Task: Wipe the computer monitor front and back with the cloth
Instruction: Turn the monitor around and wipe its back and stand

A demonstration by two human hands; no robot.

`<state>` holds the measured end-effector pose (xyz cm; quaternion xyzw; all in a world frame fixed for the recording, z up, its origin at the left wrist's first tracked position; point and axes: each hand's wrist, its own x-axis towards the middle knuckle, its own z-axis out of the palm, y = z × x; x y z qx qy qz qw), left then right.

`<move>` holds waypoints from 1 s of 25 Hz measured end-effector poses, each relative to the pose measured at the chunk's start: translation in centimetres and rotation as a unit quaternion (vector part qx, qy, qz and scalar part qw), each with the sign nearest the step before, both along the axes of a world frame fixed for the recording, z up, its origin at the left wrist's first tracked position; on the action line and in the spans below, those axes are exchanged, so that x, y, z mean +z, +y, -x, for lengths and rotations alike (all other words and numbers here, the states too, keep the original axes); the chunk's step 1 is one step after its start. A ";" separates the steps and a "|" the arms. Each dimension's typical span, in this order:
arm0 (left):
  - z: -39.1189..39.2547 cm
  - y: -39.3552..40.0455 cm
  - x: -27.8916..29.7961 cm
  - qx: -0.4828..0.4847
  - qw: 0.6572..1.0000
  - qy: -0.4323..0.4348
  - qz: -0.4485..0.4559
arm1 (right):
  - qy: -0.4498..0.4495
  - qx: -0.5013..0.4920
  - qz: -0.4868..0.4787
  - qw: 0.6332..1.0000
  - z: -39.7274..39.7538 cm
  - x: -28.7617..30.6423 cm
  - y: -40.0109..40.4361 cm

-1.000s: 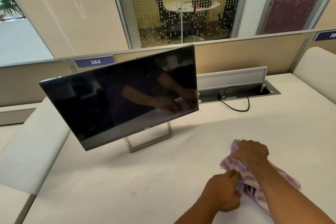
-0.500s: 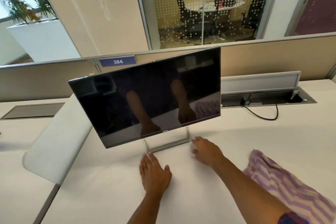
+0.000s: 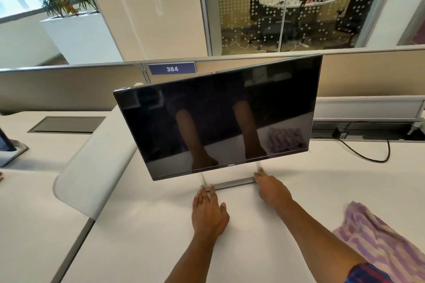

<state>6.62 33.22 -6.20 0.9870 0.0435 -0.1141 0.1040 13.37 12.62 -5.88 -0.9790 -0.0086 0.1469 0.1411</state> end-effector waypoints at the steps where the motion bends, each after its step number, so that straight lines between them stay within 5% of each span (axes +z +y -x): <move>1: -0.2 0.2 -0.1 -0.008 1.000 0.004 -0.016 | -0.002 -0.004 0.001 1.000 0.0 0.0 0.1; 10: -3.5 -0.7 0.7 -0.007 0.996 0.064 -0.064 | -0.021 -0.031 -0.021 0.999 0.4 0.3 0.6; 25: -7.3 0.3 1.2 -0.035 0.994 0.025 -0.104 | -0.081 -0.071 -0.020 0.994 2.5 -1.6 3.4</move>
